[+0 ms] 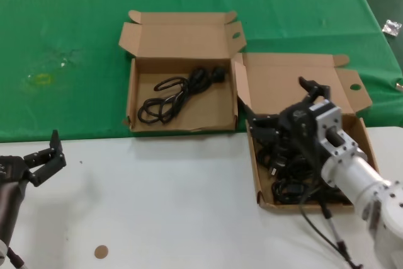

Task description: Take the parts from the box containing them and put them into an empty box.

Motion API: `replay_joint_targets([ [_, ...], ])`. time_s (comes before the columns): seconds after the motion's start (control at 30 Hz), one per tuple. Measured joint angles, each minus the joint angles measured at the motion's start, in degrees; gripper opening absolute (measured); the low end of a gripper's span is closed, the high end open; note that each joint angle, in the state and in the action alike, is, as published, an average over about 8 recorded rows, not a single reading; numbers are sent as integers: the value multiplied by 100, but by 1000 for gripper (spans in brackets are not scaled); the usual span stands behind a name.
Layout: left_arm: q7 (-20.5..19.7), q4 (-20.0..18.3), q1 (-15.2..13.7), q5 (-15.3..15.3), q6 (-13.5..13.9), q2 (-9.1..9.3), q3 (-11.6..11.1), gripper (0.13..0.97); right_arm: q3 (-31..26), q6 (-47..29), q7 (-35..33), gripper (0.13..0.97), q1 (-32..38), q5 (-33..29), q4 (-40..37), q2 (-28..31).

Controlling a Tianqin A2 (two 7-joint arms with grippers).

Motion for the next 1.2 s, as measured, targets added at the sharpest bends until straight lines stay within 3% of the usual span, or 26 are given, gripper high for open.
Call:
replay_joint_targets([
  [0.5,0,0,0,0,0,0,0,966,434,841,546,966,-1255,399,1281,105],
  [1.2,0,0,0,0,0,0,0,966,465,901,585,966,-1344,427,1373,112],
])
